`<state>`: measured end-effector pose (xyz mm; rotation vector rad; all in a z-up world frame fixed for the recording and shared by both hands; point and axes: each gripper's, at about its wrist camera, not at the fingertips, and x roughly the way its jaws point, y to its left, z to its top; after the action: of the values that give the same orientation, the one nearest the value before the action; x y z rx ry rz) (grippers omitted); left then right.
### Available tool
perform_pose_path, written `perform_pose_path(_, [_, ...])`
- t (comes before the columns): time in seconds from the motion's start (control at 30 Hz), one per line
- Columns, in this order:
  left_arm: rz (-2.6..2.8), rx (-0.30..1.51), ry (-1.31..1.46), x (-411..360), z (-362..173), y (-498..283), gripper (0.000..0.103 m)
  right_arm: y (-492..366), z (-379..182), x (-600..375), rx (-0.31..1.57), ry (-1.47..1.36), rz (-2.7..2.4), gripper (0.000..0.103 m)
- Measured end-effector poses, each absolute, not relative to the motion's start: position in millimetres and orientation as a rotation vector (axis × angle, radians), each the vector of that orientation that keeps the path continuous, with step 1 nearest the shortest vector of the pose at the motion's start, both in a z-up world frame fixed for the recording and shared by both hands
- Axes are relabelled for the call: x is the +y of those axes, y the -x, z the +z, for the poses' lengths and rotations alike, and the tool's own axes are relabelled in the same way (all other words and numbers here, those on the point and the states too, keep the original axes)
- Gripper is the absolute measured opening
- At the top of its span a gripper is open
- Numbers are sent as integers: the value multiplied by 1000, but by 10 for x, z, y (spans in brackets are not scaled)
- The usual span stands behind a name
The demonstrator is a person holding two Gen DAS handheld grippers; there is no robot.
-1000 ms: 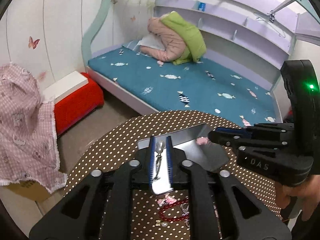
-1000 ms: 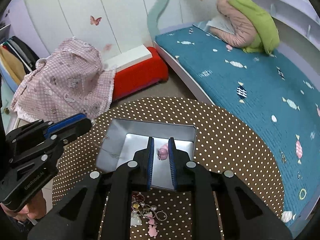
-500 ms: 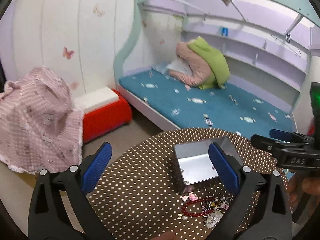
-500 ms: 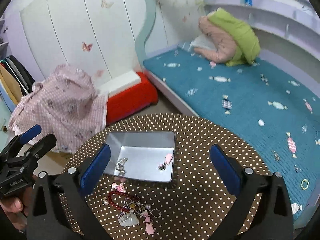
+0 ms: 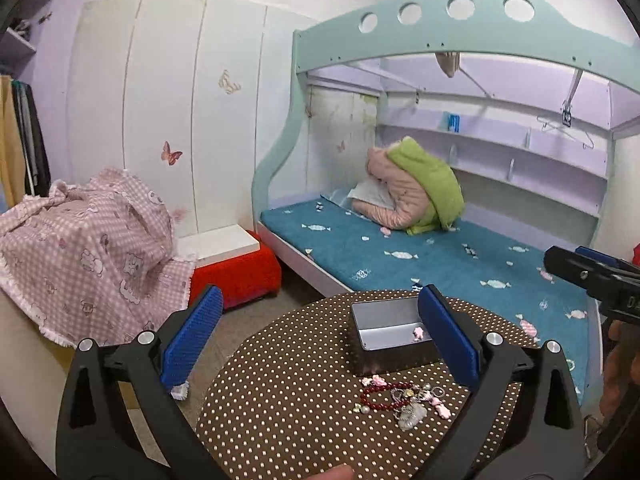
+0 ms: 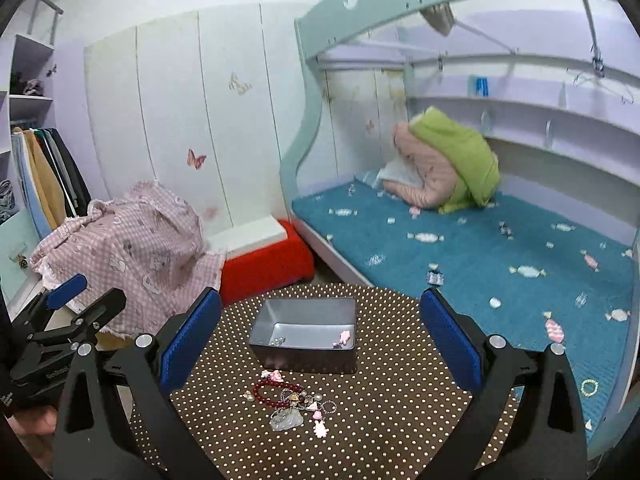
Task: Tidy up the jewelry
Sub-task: 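Raise both tools back over the jewelry pile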
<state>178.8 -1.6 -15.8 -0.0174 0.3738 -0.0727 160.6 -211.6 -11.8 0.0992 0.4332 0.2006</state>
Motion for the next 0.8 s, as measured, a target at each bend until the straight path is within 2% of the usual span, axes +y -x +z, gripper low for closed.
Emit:
perform_pose_path(0.47, [-56,327,59,126,-189,-1155,98,-806,-107,-2070,305,-82,122,96])
perform_pose_path(0.8, [-33,357,87,235,-443,-1023,98,-791,-337,-2039,352,-60,98,96])
